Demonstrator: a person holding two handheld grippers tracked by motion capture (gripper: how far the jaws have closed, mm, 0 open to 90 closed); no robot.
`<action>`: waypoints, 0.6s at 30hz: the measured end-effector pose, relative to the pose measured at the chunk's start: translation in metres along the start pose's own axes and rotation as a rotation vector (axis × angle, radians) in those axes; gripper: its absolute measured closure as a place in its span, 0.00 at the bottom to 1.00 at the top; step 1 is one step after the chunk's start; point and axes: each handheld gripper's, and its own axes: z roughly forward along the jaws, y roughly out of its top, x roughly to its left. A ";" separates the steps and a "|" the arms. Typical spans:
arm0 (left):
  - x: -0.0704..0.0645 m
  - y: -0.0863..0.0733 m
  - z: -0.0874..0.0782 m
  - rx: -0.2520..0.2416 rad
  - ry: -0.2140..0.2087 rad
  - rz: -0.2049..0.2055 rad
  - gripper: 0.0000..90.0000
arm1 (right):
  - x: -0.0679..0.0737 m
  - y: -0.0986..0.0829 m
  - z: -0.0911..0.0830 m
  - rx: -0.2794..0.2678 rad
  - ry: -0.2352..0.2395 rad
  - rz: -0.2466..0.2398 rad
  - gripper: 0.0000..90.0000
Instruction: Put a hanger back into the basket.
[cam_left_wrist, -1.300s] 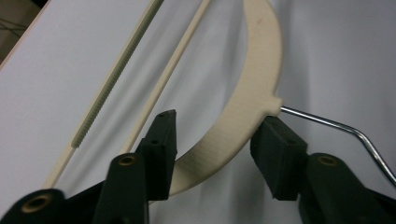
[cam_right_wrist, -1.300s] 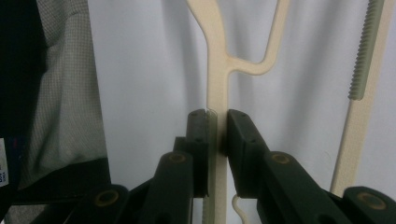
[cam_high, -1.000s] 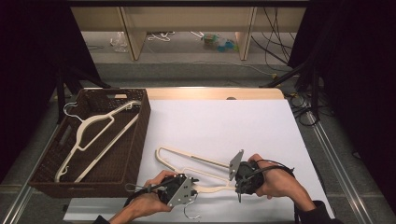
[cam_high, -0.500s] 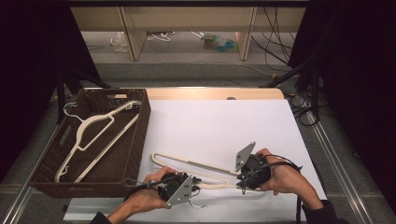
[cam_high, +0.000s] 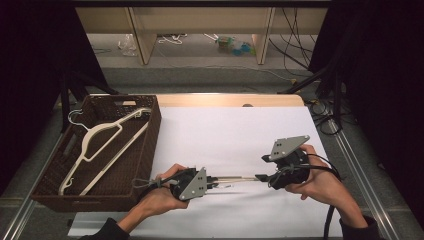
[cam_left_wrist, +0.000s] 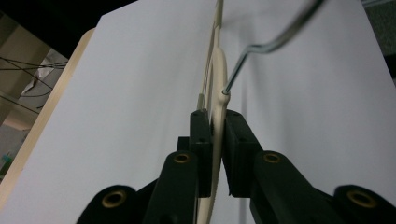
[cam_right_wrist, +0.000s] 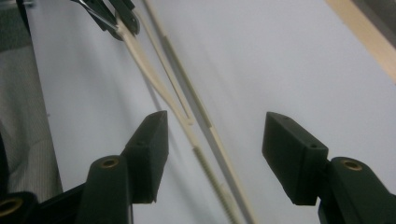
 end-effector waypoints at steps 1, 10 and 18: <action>0.003 0.000 -0.001 -0.005 -0.002 -0.032 0.94 | -0.001 0.000 -0.002 -0.010 0.006 0.005 0.46; 0.025 -0.005 -0.012 -0.063 0.025 -0.308 0.95 | -0.006 -0.002 -0.007 -0.072 -0.001 0.057 0.38; 0.033 -0.009 -0.020 -0.063 0.032 -0.360 0.95 | -0.005 -0.005 0.003 -0.061 -0.015 0.078 0.34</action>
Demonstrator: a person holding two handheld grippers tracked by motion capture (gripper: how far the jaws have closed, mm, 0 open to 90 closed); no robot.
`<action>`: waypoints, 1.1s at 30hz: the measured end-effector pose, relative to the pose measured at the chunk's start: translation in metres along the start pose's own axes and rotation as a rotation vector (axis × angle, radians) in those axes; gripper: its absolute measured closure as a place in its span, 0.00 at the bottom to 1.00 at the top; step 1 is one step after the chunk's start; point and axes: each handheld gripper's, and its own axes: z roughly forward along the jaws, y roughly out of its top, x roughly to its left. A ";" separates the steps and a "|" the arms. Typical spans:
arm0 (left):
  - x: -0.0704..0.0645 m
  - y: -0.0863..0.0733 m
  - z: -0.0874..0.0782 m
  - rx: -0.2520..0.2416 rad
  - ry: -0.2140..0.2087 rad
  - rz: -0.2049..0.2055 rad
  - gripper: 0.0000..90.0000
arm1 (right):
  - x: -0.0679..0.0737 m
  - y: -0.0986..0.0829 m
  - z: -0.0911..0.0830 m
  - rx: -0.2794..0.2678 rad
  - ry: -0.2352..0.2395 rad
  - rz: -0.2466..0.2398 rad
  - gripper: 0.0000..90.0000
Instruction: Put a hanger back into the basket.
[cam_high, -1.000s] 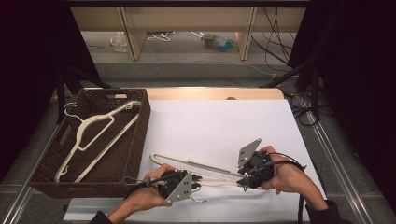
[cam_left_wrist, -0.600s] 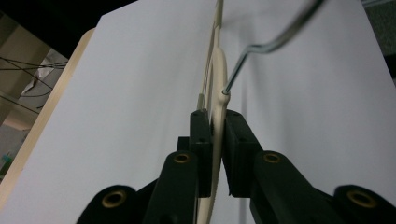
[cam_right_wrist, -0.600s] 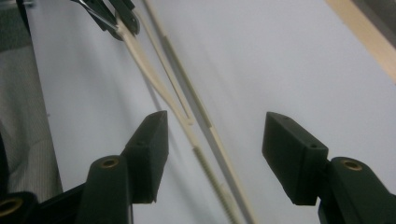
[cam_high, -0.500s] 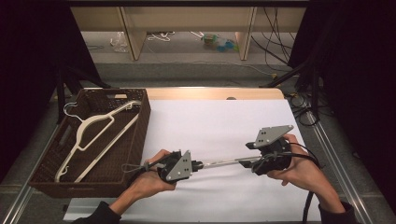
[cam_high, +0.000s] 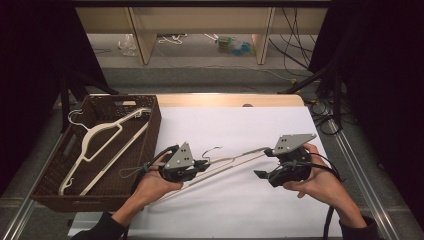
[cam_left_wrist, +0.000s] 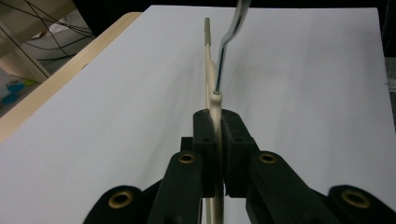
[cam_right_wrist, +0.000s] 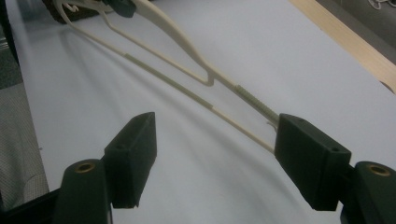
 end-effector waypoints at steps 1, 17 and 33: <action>0.001 0.000 -0.001 0.000 0.002 -0.008 0.95 | 0.001 -0.001 0.002 -0.015 0.000 0.006 0.34; 0.018 0.008 -0.034 -0.043 -0.031 -0.288 0.95 | 0.003 -0.020 0.006 -0.014 0.020 0.053 0.31; 0.029 0.023 -0.081 -0.102 -0.037 -0.377 0.95 | 0.005 -0.028 0.009 -0.013 0.016 0.058 0.29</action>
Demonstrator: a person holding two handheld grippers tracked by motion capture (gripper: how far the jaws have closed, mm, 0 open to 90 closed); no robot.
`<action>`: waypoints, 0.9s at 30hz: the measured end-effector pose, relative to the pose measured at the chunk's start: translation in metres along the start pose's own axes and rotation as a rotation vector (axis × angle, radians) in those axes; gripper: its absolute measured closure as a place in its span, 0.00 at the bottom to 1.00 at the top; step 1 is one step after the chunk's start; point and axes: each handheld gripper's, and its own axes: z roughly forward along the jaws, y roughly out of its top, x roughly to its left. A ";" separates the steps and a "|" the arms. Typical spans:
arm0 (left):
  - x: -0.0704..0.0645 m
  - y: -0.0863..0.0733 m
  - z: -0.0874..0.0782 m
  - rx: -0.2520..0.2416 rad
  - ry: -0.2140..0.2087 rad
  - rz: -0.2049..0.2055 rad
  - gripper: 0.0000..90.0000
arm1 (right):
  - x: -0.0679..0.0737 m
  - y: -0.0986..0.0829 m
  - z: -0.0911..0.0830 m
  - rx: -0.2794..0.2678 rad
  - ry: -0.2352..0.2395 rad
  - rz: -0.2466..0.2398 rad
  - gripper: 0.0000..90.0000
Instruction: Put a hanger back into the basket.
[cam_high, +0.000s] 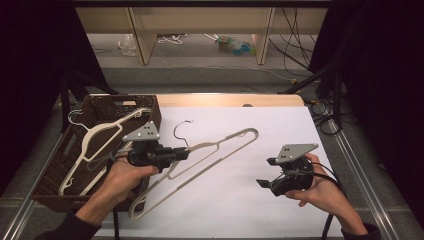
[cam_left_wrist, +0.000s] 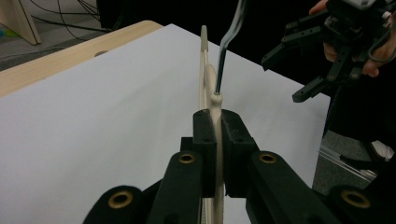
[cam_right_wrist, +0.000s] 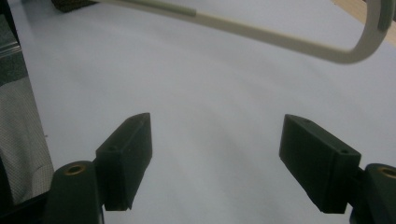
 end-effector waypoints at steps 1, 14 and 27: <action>0.001 0.002 -0.005 -0.018 0.001 -0.018 0.95 | -0.001 0.000 -0.001 0.017 0.012 0.000 0.29; 0.018 0.034 -0.076 -0.143 0.089 -0.038 0.95 | -0.002 -0.010 0.006 0.029 0.011 0.017 0.28; 0.056 0.042 -0.120 -0.172 0.230 -0.075 0.95 | -0.004 -0.017 0.009 0.030 0.009 0.035 0.28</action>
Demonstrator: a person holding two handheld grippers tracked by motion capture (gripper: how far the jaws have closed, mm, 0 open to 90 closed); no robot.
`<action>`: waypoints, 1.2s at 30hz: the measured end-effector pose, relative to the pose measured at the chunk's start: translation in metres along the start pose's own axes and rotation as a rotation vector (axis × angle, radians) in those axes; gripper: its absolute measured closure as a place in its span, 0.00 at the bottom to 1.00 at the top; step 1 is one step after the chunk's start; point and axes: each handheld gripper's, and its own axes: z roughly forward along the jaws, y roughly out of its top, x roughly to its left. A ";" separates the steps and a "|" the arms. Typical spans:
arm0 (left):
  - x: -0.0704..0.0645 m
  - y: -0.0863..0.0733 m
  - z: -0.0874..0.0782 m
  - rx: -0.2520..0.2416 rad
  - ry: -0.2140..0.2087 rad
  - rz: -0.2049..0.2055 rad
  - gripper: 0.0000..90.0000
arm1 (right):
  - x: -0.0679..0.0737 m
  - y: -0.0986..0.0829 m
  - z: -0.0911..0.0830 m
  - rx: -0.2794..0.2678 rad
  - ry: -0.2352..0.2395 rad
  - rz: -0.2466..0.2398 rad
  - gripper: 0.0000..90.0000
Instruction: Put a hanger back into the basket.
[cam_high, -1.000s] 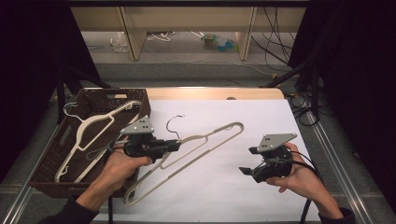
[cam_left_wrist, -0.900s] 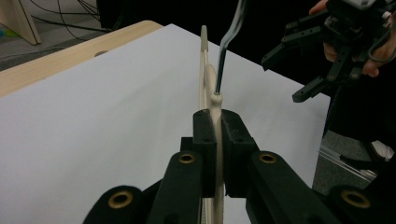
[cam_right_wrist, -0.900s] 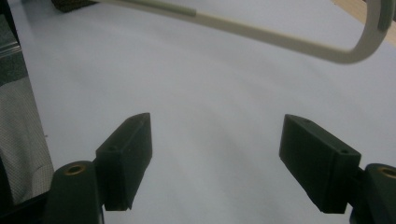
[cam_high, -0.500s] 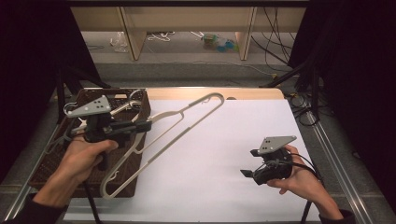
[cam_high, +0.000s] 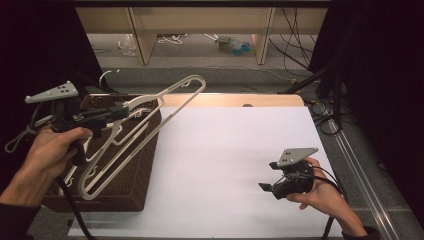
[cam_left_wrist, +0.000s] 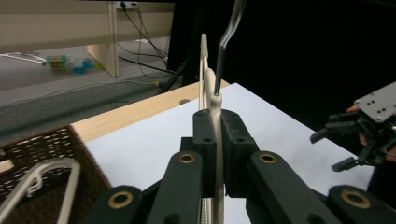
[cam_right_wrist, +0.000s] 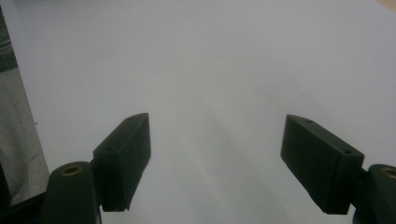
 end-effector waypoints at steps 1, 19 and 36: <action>0.003 0.000 -0.001 -0.002 0.008 -0.002 0.95 | 0.000 -0.001 0.001 0.001 0.002 0.001 0.28; 0.079 -0.022 -0.022 0.016 0.172 -0.023 0.95 | 0.001 -0.005 0.004 0.010 0.009 0.007 0.28; 0.124 -0.053 -0.029 0.022 0.206 -0.051 0.95 | 0.000 -0.007 0.004 0.030 0.019 0.015 0.28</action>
